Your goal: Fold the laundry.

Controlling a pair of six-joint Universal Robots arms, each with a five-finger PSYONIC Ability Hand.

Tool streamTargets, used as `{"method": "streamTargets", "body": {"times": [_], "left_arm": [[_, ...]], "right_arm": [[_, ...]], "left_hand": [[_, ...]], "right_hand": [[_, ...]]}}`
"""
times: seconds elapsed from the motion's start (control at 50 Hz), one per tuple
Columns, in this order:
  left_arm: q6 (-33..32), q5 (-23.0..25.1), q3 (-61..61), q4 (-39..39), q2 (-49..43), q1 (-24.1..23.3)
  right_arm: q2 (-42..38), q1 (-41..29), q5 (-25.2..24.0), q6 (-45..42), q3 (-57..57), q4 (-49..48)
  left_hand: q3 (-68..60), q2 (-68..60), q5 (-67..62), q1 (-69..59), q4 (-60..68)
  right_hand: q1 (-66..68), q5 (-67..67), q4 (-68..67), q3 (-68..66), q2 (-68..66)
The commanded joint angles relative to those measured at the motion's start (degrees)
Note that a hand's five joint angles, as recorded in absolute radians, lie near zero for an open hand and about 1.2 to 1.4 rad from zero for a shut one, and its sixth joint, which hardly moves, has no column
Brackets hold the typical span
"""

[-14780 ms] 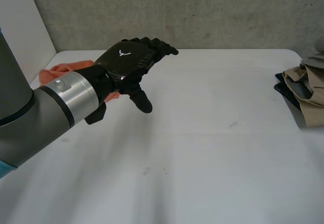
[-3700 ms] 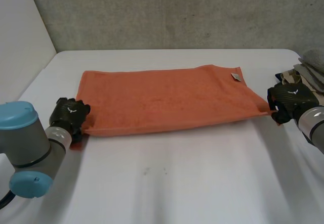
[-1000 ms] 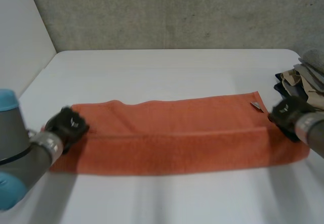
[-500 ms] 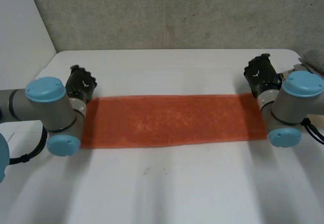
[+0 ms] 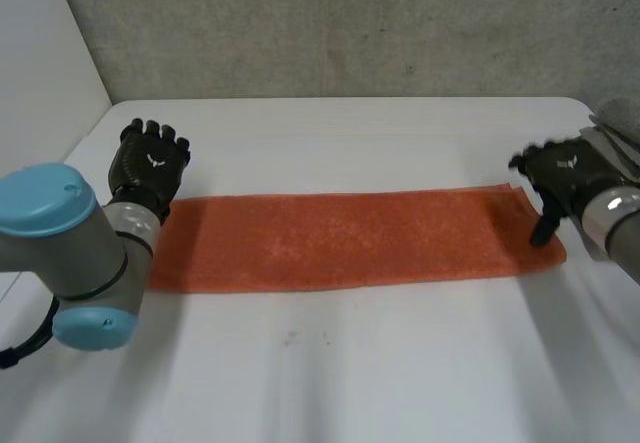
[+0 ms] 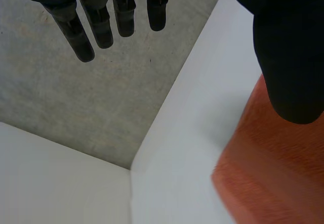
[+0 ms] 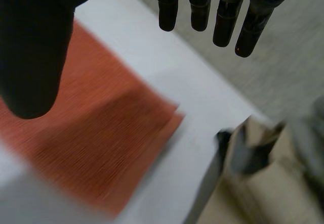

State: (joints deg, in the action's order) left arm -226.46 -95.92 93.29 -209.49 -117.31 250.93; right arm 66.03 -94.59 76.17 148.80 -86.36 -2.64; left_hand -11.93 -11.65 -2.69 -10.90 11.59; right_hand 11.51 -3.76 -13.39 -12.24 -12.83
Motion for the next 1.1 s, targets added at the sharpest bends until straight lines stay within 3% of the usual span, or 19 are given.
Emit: {"method": "streamTargets", "body": {"times": [0.02, 0.28, 0.32, 0.34, 0.36, 0.5, 0.66, 0.82, 1.0, 1.1], "left_arm": [[7.26, 0.12, 3.56, -0.04, 1.99, -0.44], [7.00, 0.12, 3.56, -2.59, 0.94, -0.27], [7.00, 0.12, 3.65, -2.59, 0.94, -0.27], [6.91, 0.12, 3.65, -2.59, 0.94, -0.35], [6.91, 0.12, 3.65, -2.59, 1.02, -0.27], [7.00, 0.12, 3.83, -2.59, 1.46, -0.44], [6.91, 0.03, 4.27, -2.50, 2.17, -0.27], [7.26, 0.03, 4.79, -1.98, 4.80, 0.96], [8.05, 0.12, 7.16, -1.98, 12.26, 5.09], [9.81, 0.12, 8.13, -1.98, 15.26, 6.59]], "right_arm": [[-1.16, 3.71, -2.16, -1.32, -3.73, 2.83], [-10.91, 3.89, -1.28, -4.56, -2.32, -5.97], [-11.62, 3.98, -1.20, -5.53, -2.15, -5.97], [-11.80, 3.98, -1.20, -5.88, -2.06, -5.97], [-11.89, 4.15, -1.28, -6.41, -1.97, -6.23], [-10.75, 6.88, 1.00, -8.34, -2.49, -6.94], [-7.06, 10.74, 6.97, -16.59, -4.08, -8.78], [-5.91, 9.70, 8.30, -20.57, -2.50, -10.54], [-4.24, -11.03, 8.03, -16.35, 4.26, -17.56], [-8.09, -24.01, 5.58, -15.29, 10.58, -23.44]], "left_hand": [[1.93, 1.65, 2.69, 0.90, -1.59], [1.93, 1.65, 2.69, 0.90, -1.59], [1.93, 1.65, 2.69, 0.90, -1.59], [1.93, 1.65, 2.69, 0.90, -1.59], [1.93, 1.65, 2.69, 0.90, -1.59], [1.93, 1.65, 2.69, 0.90, -1.59], [1.93, 1.65, 2.69, 0.90, -1.59], [1.93, 1.65, 2.69, 0.90, -1.59], [1.93, 1.65, 2.69, 0.90, -1.59], [1.93, 1.65, 2.69, 0.90, -1.59]], "right_hand": [[5.80, -3.55, -3.92, -5.07, -4.48], [17.23, -14.98, -15.35, -16.50, -15.91], [28.94, -26.69, -27.06, -28.21, -27.62], [42.51, -40.26, -40.62, -41.78, -41.19], [68.23, -65.98, -66.35, -67.50, -66.91], [68.49, -66.24, -66.61, -67.76, -67.17], [68.49, -66.24, -66.61, -67.76, -67.17], [68.49, -66.24, -66.61, -67.76, -67.17], [68.49, -66.24, -66.61, -67.76, -67.17], [68.49, -66.24, -66.61, -67.76, -67.17]]}}
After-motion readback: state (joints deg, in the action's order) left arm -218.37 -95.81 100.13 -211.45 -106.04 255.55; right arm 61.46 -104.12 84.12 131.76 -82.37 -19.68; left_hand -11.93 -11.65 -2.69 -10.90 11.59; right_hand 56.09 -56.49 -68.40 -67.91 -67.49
